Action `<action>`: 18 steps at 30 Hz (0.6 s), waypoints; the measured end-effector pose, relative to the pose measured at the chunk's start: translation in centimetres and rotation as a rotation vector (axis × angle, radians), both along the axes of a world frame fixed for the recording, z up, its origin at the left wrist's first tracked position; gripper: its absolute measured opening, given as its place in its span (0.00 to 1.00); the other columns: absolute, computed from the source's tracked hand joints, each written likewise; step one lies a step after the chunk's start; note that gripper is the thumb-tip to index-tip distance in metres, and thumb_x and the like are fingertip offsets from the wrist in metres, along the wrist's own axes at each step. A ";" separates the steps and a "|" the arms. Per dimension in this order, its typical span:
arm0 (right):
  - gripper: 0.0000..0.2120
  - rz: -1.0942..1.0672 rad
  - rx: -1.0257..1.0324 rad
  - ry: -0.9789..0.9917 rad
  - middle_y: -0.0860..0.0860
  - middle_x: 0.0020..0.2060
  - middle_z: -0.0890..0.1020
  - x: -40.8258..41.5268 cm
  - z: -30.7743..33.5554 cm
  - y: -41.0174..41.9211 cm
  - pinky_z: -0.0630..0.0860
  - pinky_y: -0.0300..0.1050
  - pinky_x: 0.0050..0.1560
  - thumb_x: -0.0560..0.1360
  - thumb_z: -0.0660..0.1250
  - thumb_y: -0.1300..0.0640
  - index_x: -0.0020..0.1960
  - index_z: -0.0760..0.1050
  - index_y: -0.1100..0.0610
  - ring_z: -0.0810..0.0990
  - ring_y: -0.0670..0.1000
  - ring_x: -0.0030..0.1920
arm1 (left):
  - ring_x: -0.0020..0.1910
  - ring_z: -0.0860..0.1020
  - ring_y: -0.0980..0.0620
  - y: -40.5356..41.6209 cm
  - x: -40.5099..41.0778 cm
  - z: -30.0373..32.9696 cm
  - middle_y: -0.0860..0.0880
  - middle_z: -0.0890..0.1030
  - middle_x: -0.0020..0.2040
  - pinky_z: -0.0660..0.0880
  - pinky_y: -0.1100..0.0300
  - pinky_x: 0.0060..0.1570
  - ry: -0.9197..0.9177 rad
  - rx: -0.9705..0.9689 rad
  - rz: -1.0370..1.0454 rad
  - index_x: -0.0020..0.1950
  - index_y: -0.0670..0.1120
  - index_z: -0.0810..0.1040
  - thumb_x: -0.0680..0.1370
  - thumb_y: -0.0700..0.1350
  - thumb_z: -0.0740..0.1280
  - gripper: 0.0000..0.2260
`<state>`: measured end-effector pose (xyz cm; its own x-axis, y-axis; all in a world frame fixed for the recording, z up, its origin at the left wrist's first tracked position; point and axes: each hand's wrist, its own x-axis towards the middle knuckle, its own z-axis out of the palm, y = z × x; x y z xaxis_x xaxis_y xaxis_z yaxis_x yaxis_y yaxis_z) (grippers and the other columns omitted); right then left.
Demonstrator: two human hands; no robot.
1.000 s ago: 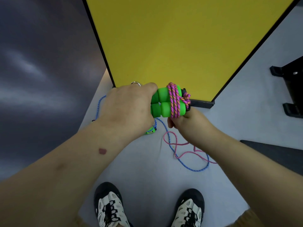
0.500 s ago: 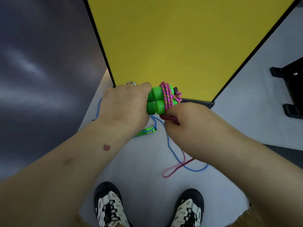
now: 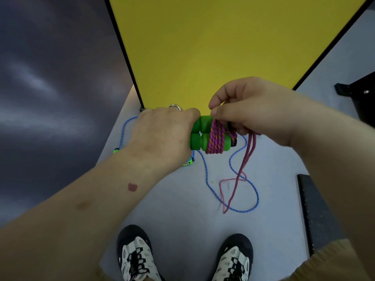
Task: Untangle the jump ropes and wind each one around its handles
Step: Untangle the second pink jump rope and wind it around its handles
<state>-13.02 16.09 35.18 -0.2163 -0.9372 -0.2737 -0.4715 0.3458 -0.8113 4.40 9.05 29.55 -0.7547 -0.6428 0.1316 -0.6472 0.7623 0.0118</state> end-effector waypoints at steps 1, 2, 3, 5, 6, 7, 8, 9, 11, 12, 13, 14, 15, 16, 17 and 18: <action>0.02 0.019 -0.013 0.015 0.53 0.32 0.79 -0.3 0.1 -0.2 0.70 0.45 0.33 0.74 0.74 0.56 0.46 0.81 0.53 0.73 0.50 0.29 | 0.40 0.76 0.42 0.0 0.0 0.1 0.51 0.74 0.40 0.60 0.54 0.36 -0.009 0.005 -0.014 0.48 0.54 0.68 0.67 0.45 0.69 0.14; 0.05 0.034 -0.028 0.032 0.55 0.34 0.80 -0.6 0.1 -0.4 0.70 0.46 0.34 0.73 0.75 0.54 0.46 0.81 0.53 0.73 0.50 0.30 | 0.41 0.77 0.42 0.0 0.0 0.2 0.51 0.74 0.41 0.61 0.54 0.36 -0.016 0.008 -0.027 0.50 0.54 0.70 0.67 0.45 0.69 0.14; 0.07 0.041 -0.044 0.054 0.57 0.35 0.80 -0.9 0.1 -0.5 0.69 0.45 0.35 0.72 0.77 0.52 0.45 0.82 0.53 0.73 0.49 0.31 | 0.41 0.77 0.42 0.1 0.0 0.3 0.51 0.74 0.41 0.61 0.54 0.36 -0.021 0.011 -0.041 0.51 0.54 0.71 0.67 0.46 0.70 0.15; 0.10 0.029 -0.076 0.110 0.55 0.34 0.79 -1.4 -0.1 -1.0 0.68 0.45 0.35 0.69 0.79 0.48 0.43 0.83 0.52 0.71 0.48 0.31 | 0.41 0.77 0.42 0.4 -0.1 0.5 0.51 0.74 0.41 0.63 0.54 0.36 -0.008 0.017 -0.070 0.51 0.54 0.72 0.67 0.47 0.71 0.16; 0.10 0.011 -0.091 0.112 0.51 0.32 0.77 -1.7 -0.3 -1.3 0.67 0.44 0.35 0.68 0.79 0.47 0.43 0.83 0.52 0.70 0.48 0.31 | 0.41 0.77 0.42 0.5 -0.2 0.7 0.51 0.74 0.41 0.63 0.54 0.36 0.003 0.024 -0.074 0.51 0.54 0.72 0.66 0.46 0.71 0.15; 0.11 -0.012 -0.099 0.099 0.49 0.30 0.76 -1.9 -0.5 -1.5 0.67 0.45 0.35 0.67 0.80 0.47 0.42 0.83 0.52 0.69 0.48 0.31 | 0.42 0.77 0.42 0.6 -0.2 0.8 0.51 0.74 0.41 0.63 0.54 0.37 0.010 0.034 -0.070 0.50 0.54 0.71 0.66 0.46 0.71 0.15; 0.11 -0.027 -0.108 0.082 0.48 0.30 0.75 -2.1 -0.9 -1.7 0.67 0.45 0.35 0.67 0.80 0.46 0.42 0.84 0.52 0.69 0.49 0.32 | 0.42 0.77 0.42 0.6 -0.2 0.9 0.51 0.74 0.41 0.63 0.54 0.37 0.010 0.045 -0.063 0.50 0.54 0.71 0.66 0.46 0.71 0.15; 0.12 -0.038 -0.113 0.068 0.48 0.31 0.75 -2.1 -1.3 -1.8 0.67 0.46 0.36 0.67 0.79 0.45 0.42 0.84 0.52 0.69 0.50 0.32 | 0.42 0.76 0.43 0.5 -0.2 1.0 0.51 0.74 0.41 0.62 0.54 0.38 0.009 0.053 -0.057 0.50 0.54 0.71 0.66 0.46 0.71 0.15; 0.13 -0.062 -0.111 0.039 0.51 0.32 0.75 -2.3 -2.3 -2.0 0.67 0.46 0.35 0.69 0.78 0.43 0.42 0.83 0.53 0.68 0.50 0.32 | 0.41 0.76 0.44 0.5 -0.2 1.1 0.51 0.74 0.41 0.61 0.54 0.38 0.015 0.061 -0.050 0.48 0.55 0.69 0.66 0.47 0.71 0.15; 0.14 -0.088 -0.091 0.007 0.52 0.31 0.75 -2.3 -3.0 -2.0 0.65 0.42 0.31 0.70 0.77 0.44 0.41 0.83 0.54 0.67 0.50 0.29 | 0.41 0.75 0.44 0.5 -0.1 1.2 0.51 0.73 0.40 0.61 0.54 0.37 0.025 0.061 -0.047 0.47 0.55 0.68 0.66 0.47 0.71 0.15; 0.14 -0.121 -0.057 -0.035 0.52 0.29 0.74 -2.2 -3.6 -1.9 0.64 0.39 0.29 0.72 0.76 0.45 0.41 0.82 0.56 0.67 0.49 0.27 | 0.41 0.75 0.43 0.5 -0.1 1.2 0.51 0.73 0.40 0.61 0.54 0.37 0.035 0.061 -0.043 0.46 0.55 0.66 0.66 0.46 0.70 0.16; 0.16 -0.143 -0.029 -0.072 0.51 0.27 0.75 -2.2 -4.3 -1.8 0.65 0.38 0.28 0.73 0.75 0.46 0.41 0.81 0.59 0.68 0.49 0.26 | 0.41 0.75 0.43 0.5 -0.1 1.2 0.51 0.73 0.40 0.61 0.54 0.38 0.045 0.062 -0.038 0.45 0.55 0.65 0.66 0.46 0.70 0.16; 0.17 -0.161 -0.005 -0.100 0.50 0.27 0.77 -2.2 -5.0 -1.7 0.67 0.39 0.32 0.75 0.74 0.48 0.41 0.79 0.62 0.70 0.49 0.28 | 0.41 0.74 0.43 0.5 0.0 1.2 0.51 0.73 0.40 0.62 0.54 0.38 0.058 0.062 -0.032 0.45 0.55 0.64 0.66 0.46 0.70 0.16; 0.15 -0.161 0.008 -0.110 0.50 0.28 0.79 -2.1 -5.6 -1.5 0.69 0.42 0.36 0.77 0.73 0.52 0.41 0.79 0.65 0.72 0.50 0.31 | 0.40 0.74 0.43 0.5 0.0 1.2 0.51 0.73 0.39 0.62 0.54 0.38 0.073 0.061 -0.027 0.44 0.55 0.64 0.66 0.45 0.69 0.15; 0.11 -0.157 0.021 -0.099 0.53 0.28 0.80 -1.9 -5.9 -1.1 0.70 0.43 0.38 0.78 0.71 0.59 0.40 0.79 0.65 0.72 0.51 0.32 | 0.39 0.74 0.43 0.5 -0.1 1.1 0.51 0.73 0.38 0.63 0.54 0.37 0.090 0.056 -0.021 0.44 0.54 0.64 0.66 0.45 0.69 0.15; 0.09 -0.139 0.036 -0.066 0.54 0.27 0.79 -1.7 -6.0 -0.7 0.71 0.41 0.36 0.77 0.68 0.67 0.38 0.78 0.65 0.73 0.51 0.30 | 0.38 0.73 0.43 0.4 -0.1 1.0 0.52 0.72 0.37 0.63 0.54 0.36 0.101 0.049 -0.012 0.43 0.54 0.65 0.66 0.45 0.69 0.14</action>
